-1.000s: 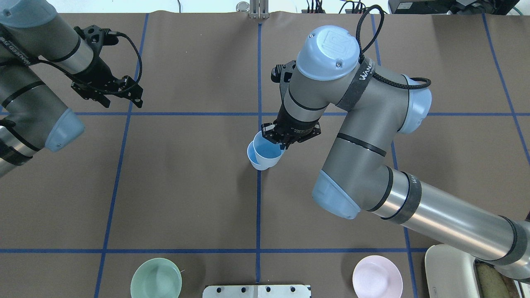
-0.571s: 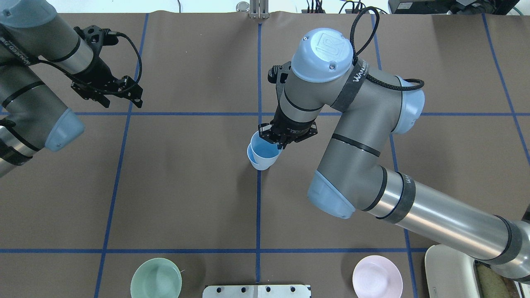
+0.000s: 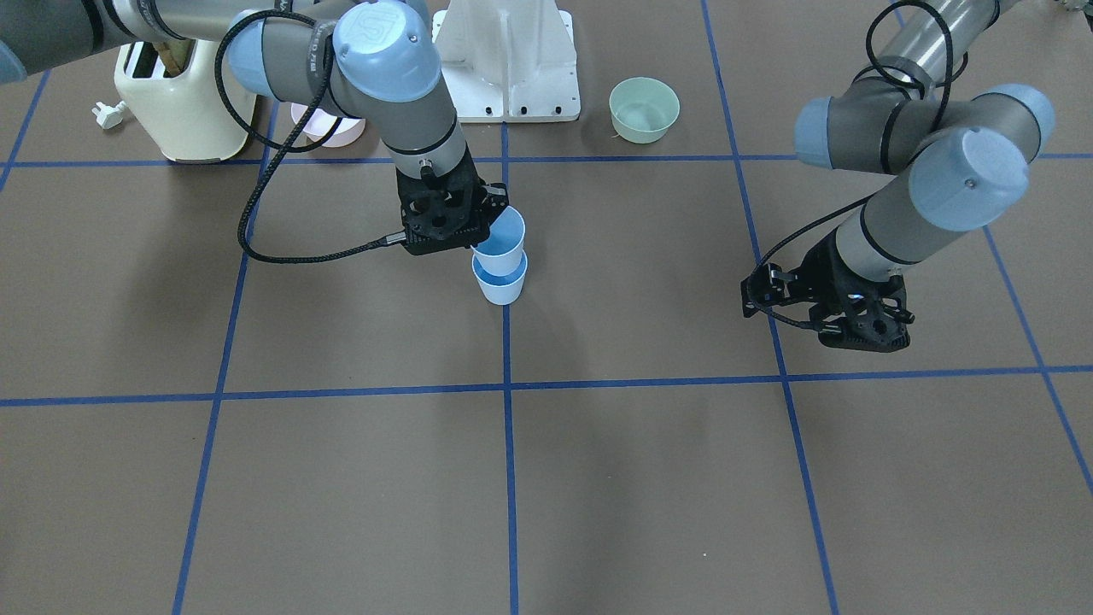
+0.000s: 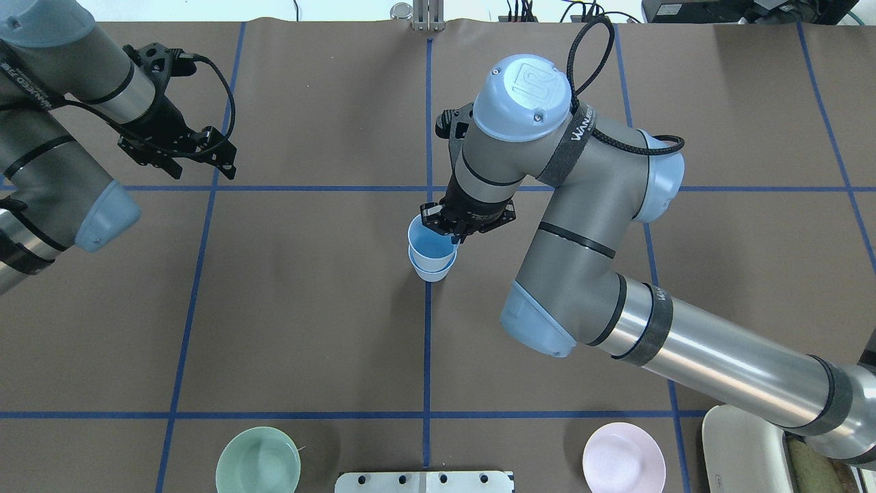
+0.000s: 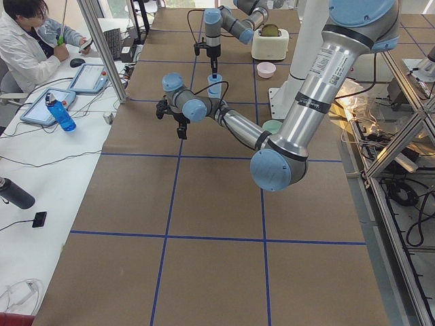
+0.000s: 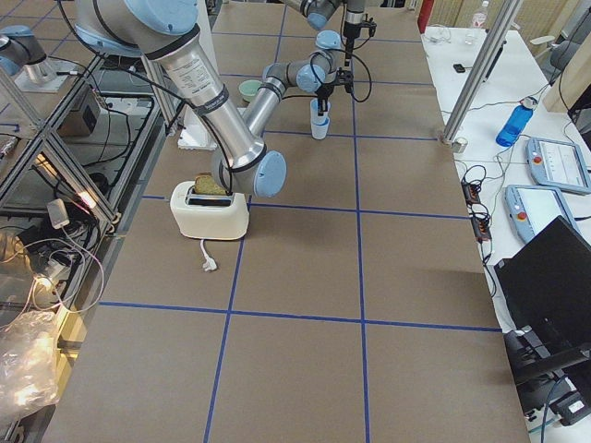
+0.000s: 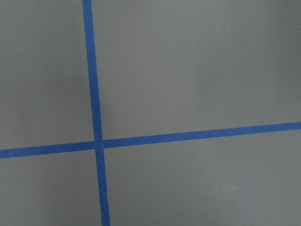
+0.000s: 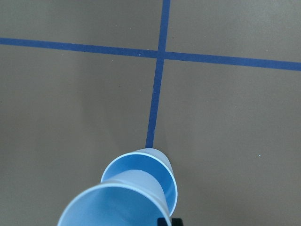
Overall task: Stack blue cups with both arms
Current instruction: 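Open the right gripper to release the stacked blue cup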
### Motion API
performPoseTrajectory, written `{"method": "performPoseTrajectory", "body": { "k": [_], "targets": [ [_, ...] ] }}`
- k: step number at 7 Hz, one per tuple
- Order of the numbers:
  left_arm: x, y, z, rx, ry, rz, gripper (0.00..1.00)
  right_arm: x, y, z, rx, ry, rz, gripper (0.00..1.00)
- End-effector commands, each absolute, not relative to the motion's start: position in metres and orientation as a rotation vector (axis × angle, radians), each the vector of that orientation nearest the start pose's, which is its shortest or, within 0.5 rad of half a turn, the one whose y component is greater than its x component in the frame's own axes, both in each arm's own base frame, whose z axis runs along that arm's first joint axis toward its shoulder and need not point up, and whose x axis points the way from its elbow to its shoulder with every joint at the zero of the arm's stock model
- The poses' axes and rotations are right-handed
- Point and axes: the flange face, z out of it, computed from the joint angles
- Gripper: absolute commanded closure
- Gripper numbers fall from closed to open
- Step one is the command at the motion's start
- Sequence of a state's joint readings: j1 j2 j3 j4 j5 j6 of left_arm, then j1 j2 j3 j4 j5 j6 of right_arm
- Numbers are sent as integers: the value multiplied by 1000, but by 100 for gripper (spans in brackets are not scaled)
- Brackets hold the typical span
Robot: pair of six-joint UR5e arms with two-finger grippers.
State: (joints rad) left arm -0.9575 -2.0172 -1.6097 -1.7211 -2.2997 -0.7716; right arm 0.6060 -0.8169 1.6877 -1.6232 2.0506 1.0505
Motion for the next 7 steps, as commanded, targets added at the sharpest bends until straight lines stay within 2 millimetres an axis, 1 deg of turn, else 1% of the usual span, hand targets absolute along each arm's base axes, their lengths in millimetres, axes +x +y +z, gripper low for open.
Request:
{"method": "performPoseTrajectory", "body": {
  "k": [1,2,3,4,5,7],
  "targets": [
    [322,-574,364,19,927,85,2,-506,-457,161,47,-918,-117,100],
    [322,-574,364,19,927,85,2,-506,-457,161,47,-918,-117,100],
    [322,-574,364,19,927,85,2,-506,-457,160,48,-919,-118,61],
    [322,-574,364,19,927,85,2,-507,-457,163,48,-914,-123,11],
    [322,-574,364,19,927,85,2,-507,-457,163,50,-915,-126,1],
    [322,-574,363,20,928,86,2,-505,-458,162,50,-916,-123,1]
  ]
}}
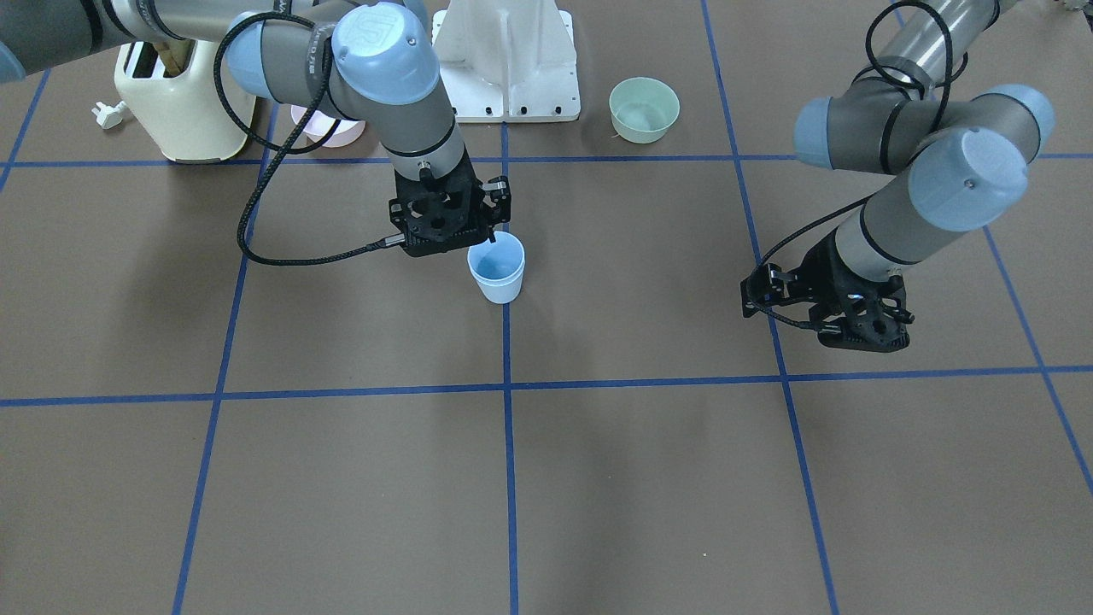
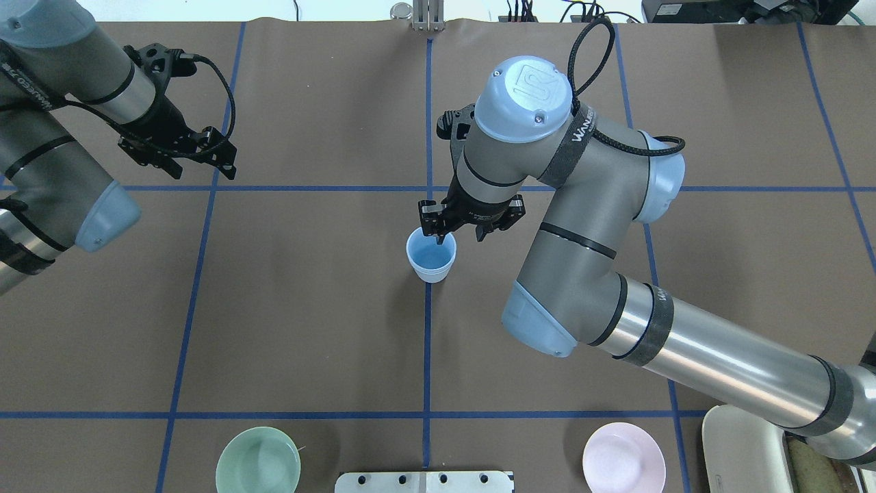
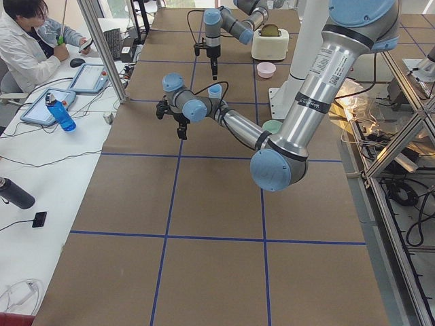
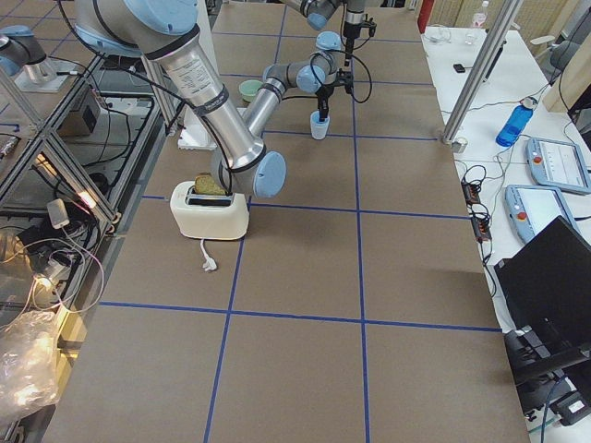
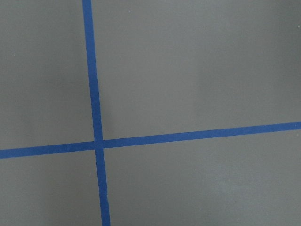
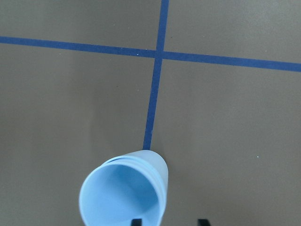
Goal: Stack blue cups with both arms
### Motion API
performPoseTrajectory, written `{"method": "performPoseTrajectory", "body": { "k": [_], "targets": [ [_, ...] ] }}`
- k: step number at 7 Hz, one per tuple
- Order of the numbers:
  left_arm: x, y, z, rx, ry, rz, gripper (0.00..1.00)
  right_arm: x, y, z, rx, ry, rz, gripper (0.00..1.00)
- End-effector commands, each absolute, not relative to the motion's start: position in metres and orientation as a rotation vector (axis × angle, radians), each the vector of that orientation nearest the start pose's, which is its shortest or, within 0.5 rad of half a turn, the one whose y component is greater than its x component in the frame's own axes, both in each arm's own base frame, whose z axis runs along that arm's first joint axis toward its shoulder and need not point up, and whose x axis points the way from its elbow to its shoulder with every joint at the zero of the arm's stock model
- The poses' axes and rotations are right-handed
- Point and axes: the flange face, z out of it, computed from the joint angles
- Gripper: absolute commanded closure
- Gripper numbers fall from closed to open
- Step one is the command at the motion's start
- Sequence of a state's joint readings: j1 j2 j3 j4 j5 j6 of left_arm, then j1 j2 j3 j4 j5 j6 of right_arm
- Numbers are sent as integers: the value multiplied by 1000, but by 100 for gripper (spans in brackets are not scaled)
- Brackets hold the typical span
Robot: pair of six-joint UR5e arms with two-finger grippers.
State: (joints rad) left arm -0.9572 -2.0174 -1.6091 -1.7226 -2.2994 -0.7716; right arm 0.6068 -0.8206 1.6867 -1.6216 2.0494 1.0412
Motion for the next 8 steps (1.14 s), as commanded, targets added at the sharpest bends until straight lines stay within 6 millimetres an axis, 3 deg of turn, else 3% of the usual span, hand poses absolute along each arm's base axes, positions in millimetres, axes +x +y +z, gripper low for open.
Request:
{"method": "performPoseTrajectory", "body": {
  "k": [1,2,3,4,5,6,8],
  "targets": [
    [321,-575,363,20,927,82,2,-502,-460,161,50,-922,-116,0],
    [311,-580,362,25,933,73,2,-478,-475,158,54,-940,-88,0],
    [297,-587,364,61,927,121,2,-428,-498,170,38,-966,-41,0],
    [274,-596,368,75,896,155,2,-369,-526,196,86,-941,39,0],
    [245,-607,374,99,869,193,1,-331,-547,213,113,-916,86,0],
    [217,-615,384,119,849,218,1,-301,-562,245,105,-881,146,0],
    [167,-615,423,149,842,298,1,-232,-582,297,79,-832,264,0]
  ]
}}
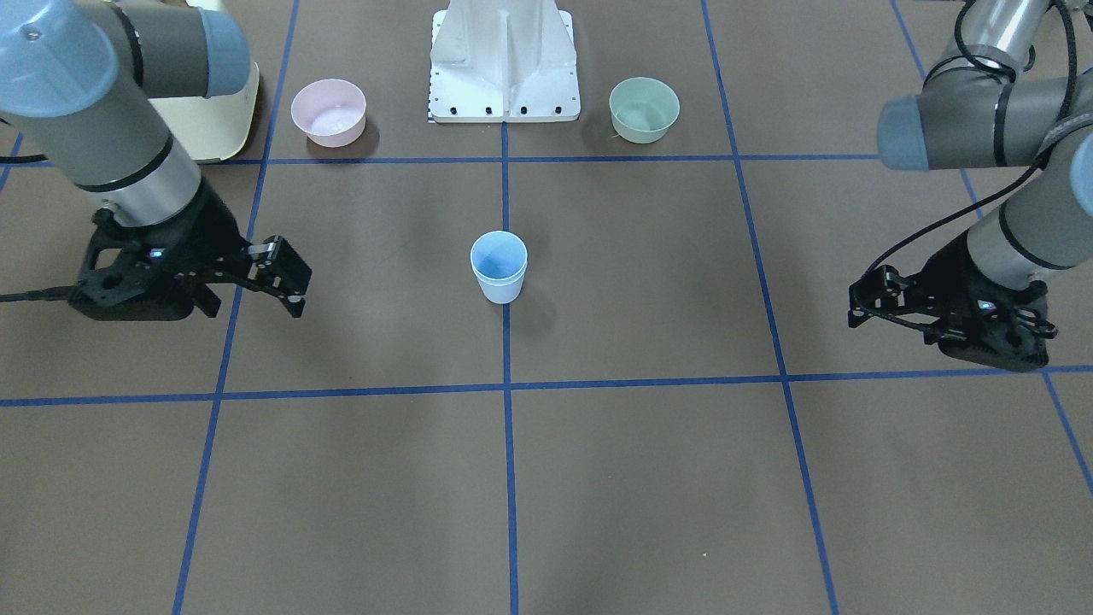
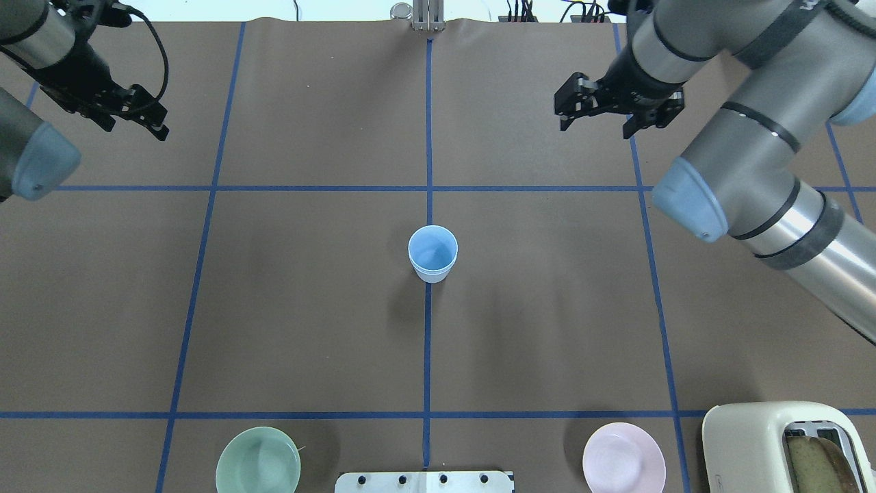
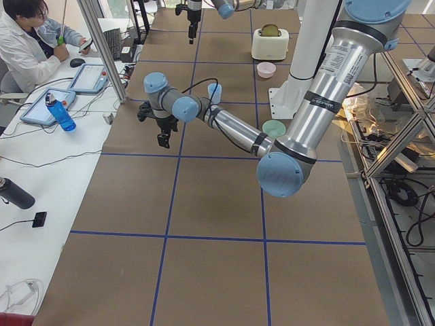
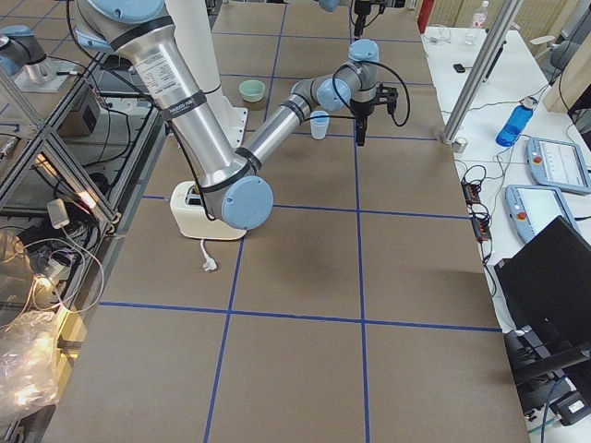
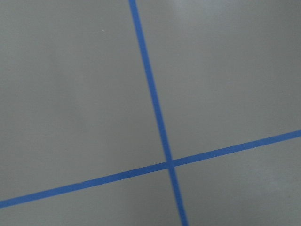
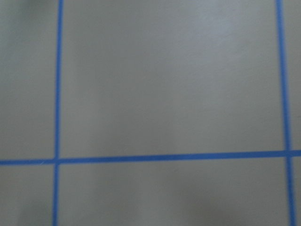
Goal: Stack blue cups with both arms
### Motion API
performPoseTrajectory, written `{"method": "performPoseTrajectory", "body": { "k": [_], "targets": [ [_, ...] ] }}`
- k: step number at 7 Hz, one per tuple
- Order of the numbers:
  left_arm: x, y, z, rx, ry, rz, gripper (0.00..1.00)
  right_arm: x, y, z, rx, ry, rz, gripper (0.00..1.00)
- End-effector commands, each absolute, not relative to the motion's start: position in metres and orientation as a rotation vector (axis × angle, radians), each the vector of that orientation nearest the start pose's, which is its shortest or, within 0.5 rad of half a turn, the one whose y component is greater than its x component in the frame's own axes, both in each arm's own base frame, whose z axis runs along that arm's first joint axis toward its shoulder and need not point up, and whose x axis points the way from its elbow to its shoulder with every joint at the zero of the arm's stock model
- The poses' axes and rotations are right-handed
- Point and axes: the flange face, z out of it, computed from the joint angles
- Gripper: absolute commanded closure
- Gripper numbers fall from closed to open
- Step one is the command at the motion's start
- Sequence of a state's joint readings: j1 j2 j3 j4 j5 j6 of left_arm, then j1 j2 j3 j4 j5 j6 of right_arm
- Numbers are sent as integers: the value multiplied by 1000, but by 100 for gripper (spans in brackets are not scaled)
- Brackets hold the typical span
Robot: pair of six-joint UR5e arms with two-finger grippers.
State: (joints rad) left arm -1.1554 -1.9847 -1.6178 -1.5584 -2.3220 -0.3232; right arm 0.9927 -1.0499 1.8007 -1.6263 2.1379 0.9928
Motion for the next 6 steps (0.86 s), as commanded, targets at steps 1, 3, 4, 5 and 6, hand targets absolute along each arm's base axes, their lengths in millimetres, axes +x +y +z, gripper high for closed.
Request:
{"method": "performPoseTrajectory", "body": {
  "k": [1,3,4,5,6],
  "targets": [
    [127,-611,454,166,831,319,1,-185,-587,343,102,-786,194,0],
    [44,-606,508,172,794,324,1,-67,-587,440,31,-756,193,0],
    [-6,-605,538,141,777,339,1,-12,-562,490,-5,-769,203,0],
    [-41,-602,555,126,767,319,1,24,-532,539,-17,-746,172,0],
    [-57,-594,584,86,776,278,1,41,-507,567,-44,-729,188,0]
  ]
}}
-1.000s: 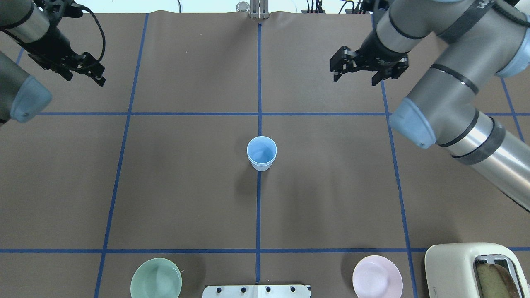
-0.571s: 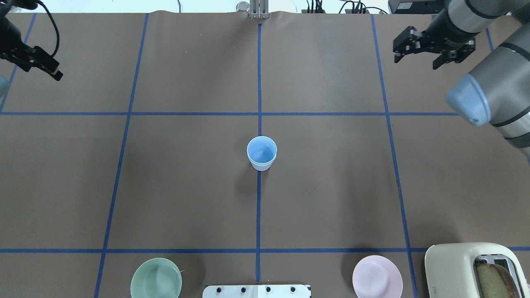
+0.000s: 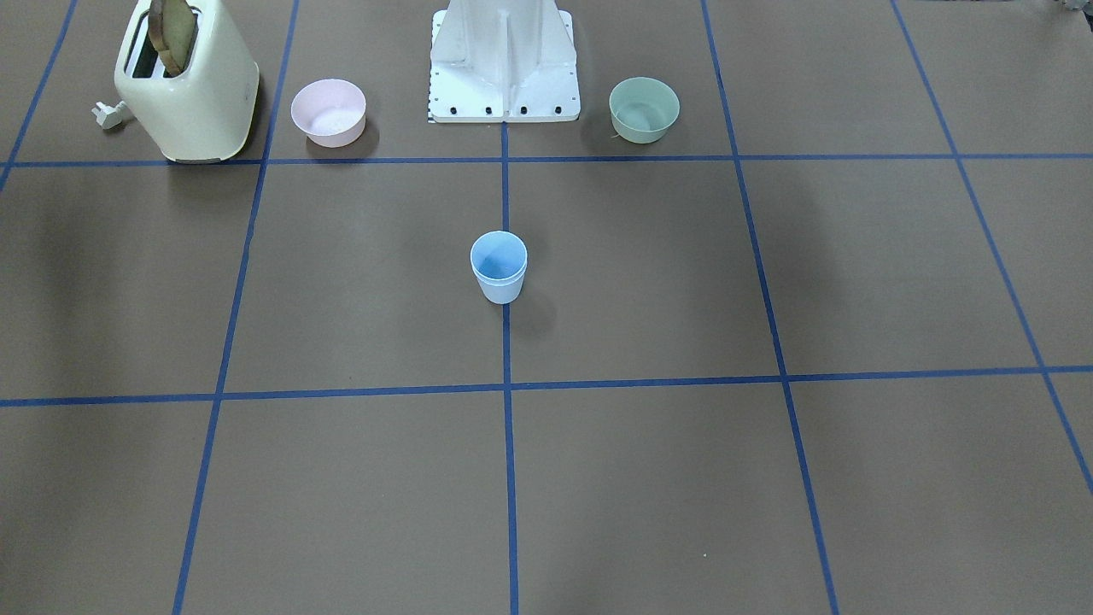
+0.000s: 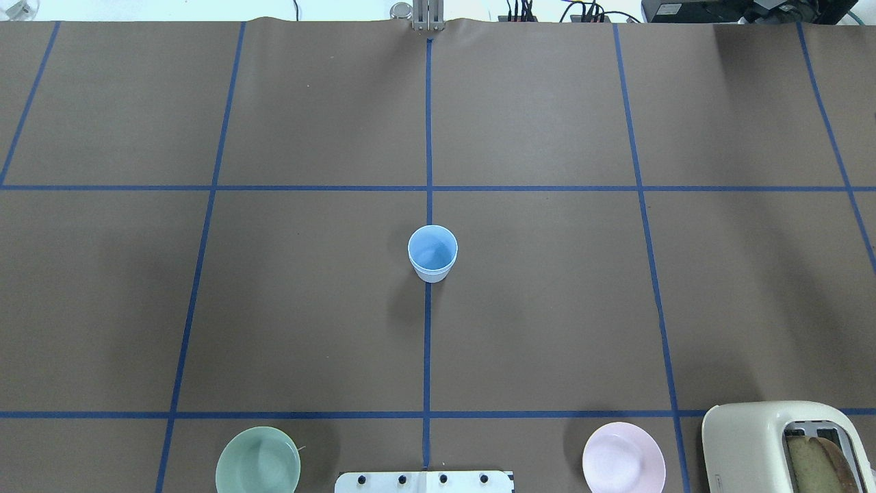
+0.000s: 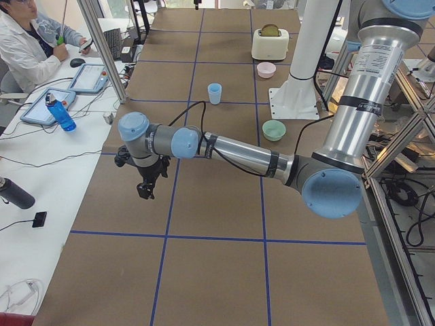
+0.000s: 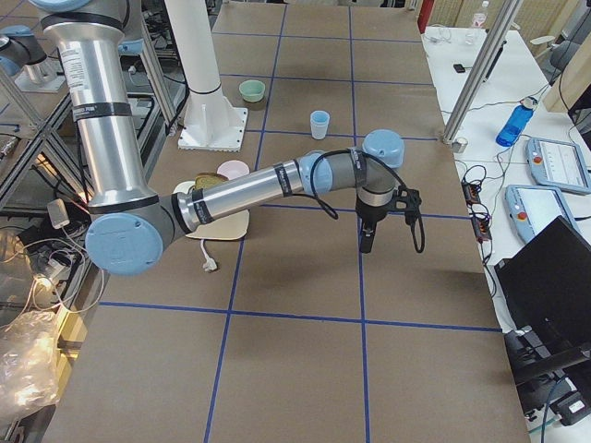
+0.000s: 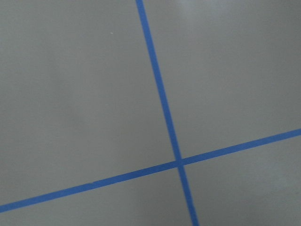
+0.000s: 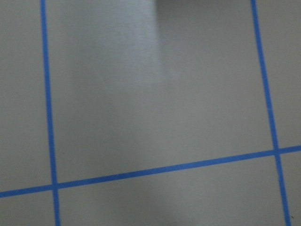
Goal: Stack blue cups with both arms
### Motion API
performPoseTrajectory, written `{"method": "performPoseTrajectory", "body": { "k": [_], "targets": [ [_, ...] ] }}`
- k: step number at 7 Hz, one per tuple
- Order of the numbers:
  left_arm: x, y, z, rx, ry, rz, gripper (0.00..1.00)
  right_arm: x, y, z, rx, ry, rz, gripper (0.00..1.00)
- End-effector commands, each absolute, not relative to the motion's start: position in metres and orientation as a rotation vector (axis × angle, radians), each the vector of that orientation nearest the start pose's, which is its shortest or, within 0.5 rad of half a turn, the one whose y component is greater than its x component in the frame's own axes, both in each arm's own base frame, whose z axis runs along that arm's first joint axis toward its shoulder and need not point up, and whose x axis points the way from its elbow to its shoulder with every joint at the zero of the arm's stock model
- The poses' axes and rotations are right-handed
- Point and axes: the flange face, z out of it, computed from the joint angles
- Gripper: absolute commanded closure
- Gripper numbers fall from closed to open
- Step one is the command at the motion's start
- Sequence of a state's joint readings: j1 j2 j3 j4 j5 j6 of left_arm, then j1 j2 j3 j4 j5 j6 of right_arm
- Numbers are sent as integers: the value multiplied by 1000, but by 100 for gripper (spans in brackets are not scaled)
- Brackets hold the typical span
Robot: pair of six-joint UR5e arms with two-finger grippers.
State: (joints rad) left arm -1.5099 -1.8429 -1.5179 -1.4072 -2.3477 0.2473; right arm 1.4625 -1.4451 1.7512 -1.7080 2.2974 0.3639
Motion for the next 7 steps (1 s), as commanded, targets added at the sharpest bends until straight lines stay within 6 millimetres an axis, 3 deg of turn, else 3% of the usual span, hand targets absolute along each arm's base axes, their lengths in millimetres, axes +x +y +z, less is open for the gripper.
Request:
{"method": "performPoseTrajectory", "body": {
  "k": [1,3,7],
  "targets": [
    [-57,-565,622,30,786,252,1,51,-490,579,-58,-727,213,0],
    [-57,-539,649,-10,795,235,1,51,-474,584,-65,-726,216,0],
    [-56,-537,651,-17,808,227,1,51,-473,581,-60,-726,214,0]
  ]
}}
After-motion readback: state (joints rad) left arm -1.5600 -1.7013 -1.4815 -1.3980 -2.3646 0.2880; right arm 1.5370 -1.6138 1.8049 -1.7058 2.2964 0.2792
